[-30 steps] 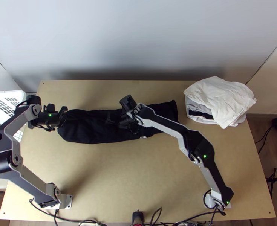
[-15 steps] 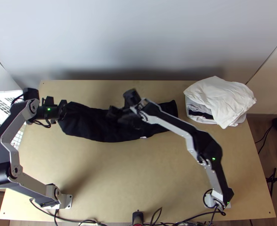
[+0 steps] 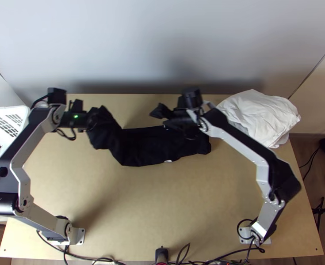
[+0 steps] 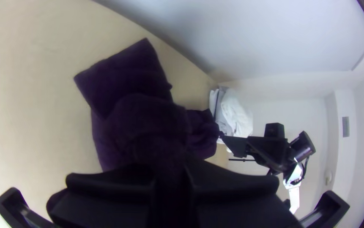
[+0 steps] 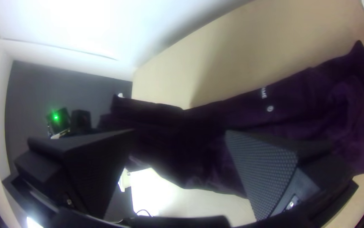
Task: Fold the t-shirt
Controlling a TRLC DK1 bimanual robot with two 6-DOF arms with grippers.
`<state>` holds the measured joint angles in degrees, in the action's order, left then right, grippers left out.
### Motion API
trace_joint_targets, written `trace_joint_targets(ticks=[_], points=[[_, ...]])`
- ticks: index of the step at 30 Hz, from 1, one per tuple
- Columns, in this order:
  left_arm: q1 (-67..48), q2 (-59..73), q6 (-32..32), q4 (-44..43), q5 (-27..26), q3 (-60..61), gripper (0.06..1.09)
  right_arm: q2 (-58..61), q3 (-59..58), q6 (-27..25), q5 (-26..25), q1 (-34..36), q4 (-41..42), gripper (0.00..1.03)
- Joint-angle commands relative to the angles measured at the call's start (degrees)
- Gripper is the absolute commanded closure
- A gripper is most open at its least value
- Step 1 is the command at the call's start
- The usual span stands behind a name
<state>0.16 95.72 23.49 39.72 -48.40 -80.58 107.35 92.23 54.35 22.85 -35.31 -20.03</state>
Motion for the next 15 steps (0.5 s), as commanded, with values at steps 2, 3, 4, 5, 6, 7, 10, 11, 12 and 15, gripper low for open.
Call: trace_joint_targets(ticks=[2,3,4,5,6,7,10,11,12,15], points=[[-10.4,4.5,5.2,-2.7,1.1,-8.4,1.05,-5.9,-9.5,-0.4,-0.5,6.7,2.2,0.05],[-11.7,5.3,5.7,-3.1,1.2,-9.4,1.05,-6.4,-10.5,-0.4,-0.6,7.4,2.6,0.05],[-13.1,6.2,6.0,-3.3,1.5,-10.6,1.05,-6.8,-11.4,-0.4,-0.6,8.3,2.9,0.05],[-14.4,7.1,6.3,-3.4,1.8,-11.5,1.05,-7.2,-12.2,-0.8,-0.6,9.1,2.9,0.05],[-15.7,8.0,6.7,-3.9,2.1,-12.4,1.05,-7.7,-12.9,-1.2,-0.7,9.8,2.9,0.05],[-17.0,8.7,7.0,-4.4,2.3,-13.0,1.05,-8.2,-13.7,-1.7,-0.8,10.3,2.9,0.05],[-20.9,11.2,8.0,-4.9,2.3,-15.8,1.05,-10.1,-16.5,-3.5,-1.2,12.6,2.9,0.05],[-22.1,12.2,8.4,-5.4,2.4,-16.5,1.05,-10.8,-17.4,-4.0,-1.4,13.6,2.9,0.05],[-23.3,12.9,8.9,-5.8,2.4,-17.2,1.05,-11.4,-18.3,-4.5,-1.6,14.6,2.9,0.05],[-26.3,15.6,9.9,-6.3,2.7,-19.9,1.05,-13.3,-20.8,-5.7,-1.7,17.9,3.0,0.05]])
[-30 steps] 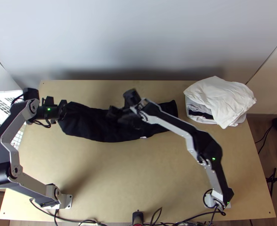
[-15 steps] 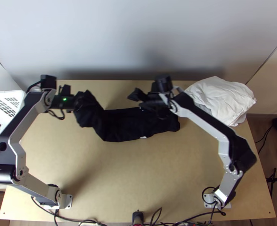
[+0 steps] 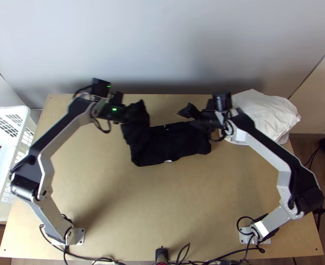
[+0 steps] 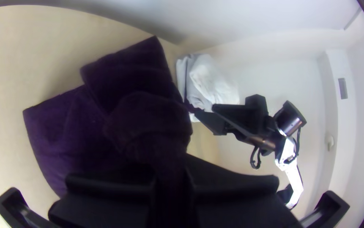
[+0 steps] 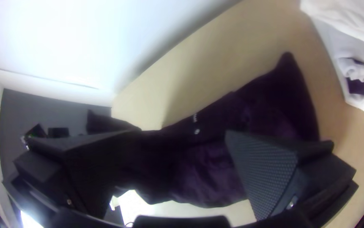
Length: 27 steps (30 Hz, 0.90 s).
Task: Fold the t-shirt
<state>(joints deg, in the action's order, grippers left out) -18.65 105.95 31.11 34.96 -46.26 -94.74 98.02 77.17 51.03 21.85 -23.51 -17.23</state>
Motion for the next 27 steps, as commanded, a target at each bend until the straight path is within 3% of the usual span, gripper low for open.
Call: trace_joint_targets(ticks=[1,12,27], points=[[-8.2,6.4,2.5,-1.7,0.6,-6.6,1.05,-4.8,-6.5,-2.8,-0.8,7.3,0.2,0.05],[-14.1,18.4,5.3,-3.1,1.9,-16.0,1.05,-12.6,-14.1,-5.1,-0.8,18.1,0.3,0.05],[-19.5,34.2,7.9,-3.8,3.8,-29.5,1.05,-16.5,-19.7,-5.8,-0.8,21.4,0.4,0.05]])
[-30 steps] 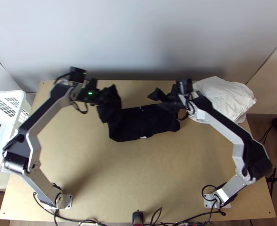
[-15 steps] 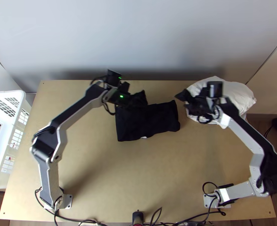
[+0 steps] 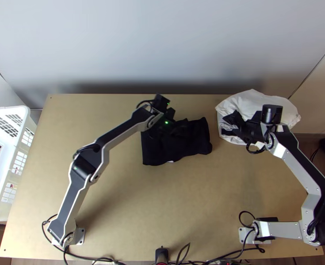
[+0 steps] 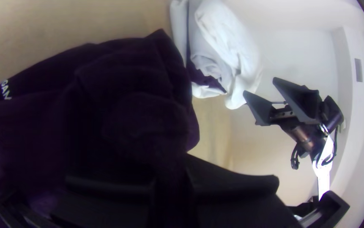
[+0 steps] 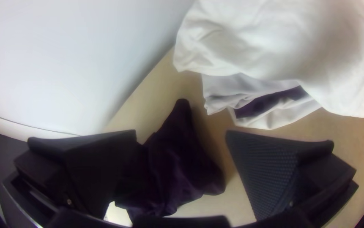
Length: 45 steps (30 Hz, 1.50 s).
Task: Fold the t-shirt
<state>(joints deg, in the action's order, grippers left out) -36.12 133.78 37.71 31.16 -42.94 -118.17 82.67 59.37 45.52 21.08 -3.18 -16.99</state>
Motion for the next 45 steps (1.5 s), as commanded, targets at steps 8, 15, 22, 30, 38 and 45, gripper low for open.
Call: trace_joint_targets(ticks=[8,15,22,30,38,45], points=[[-3.6,11.2,2.1,-3.8,2.7,-10.0,0.90,-1.4,-2.8,-0.3,0.1,1.1,0.1,0.05],[-3.3,10.5,3.5,-5.4,2.7,-10.2,0.10,-1.6,-4.4,-0.2,0.1,0.6,1.0,0.05],[-2.5,6.9,6.4,-8.6,2.7,-10.2,0.10,-1.6,-6.9,0.4,0.1,-1.7,3.7,0.05],[-1.0,1.8,8.1,-11.1,3.5,-10.2,0.11,-1.2,-9.0,0.5,0.1,-3.0,5.3,0.05],[-1.1,1.3,8.1,-11.0,3.4,-10.1,0.11,-0.9,-9.5,1.2,0.1,-4.0,6.1,0.05],[1.4,-0.3,10.4,-13.3,4.6,-10.2,0.11,-1.0,-8.8,1.7,0.1,-5.9,6.2,0.05]])
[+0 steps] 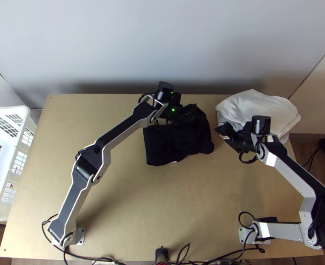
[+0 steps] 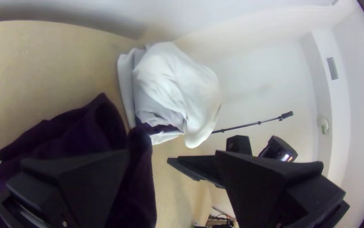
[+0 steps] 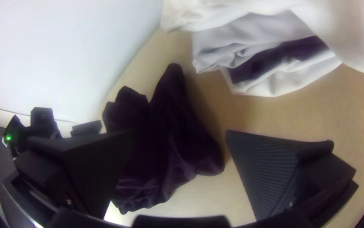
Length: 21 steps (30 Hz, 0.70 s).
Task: Fold the t-shirt
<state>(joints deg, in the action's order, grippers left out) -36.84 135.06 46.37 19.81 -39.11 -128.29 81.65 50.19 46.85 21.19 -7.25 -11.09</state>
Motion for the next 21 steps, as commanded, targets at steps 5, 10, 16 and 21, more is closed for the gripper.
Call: trace_joint_targets(ticks=[5,10,16,21], points=[[5.8,-3.7,1.6,-0.6,1.1,0.0,0.11,0.6,3.0,3.4,0.0,-7.6,0.3,0.05],[11.2,-4.2,-9.5,12.6,2.8,0.1,0.11,4.0,15.1,2.8,0.8,-17.0,-5.7,0.05],[16.1,-4.5,-28.2,29.8,13.0,2.0,0.11,13.7,33.0,7.2,3.7,-29.4,-16.2,0.05],[22.0,-8.5,-30.0,27.1,14.6,8.6,0.11,22.2,43.8,8.3,5.8,-36.3,-17.6,0.05]])
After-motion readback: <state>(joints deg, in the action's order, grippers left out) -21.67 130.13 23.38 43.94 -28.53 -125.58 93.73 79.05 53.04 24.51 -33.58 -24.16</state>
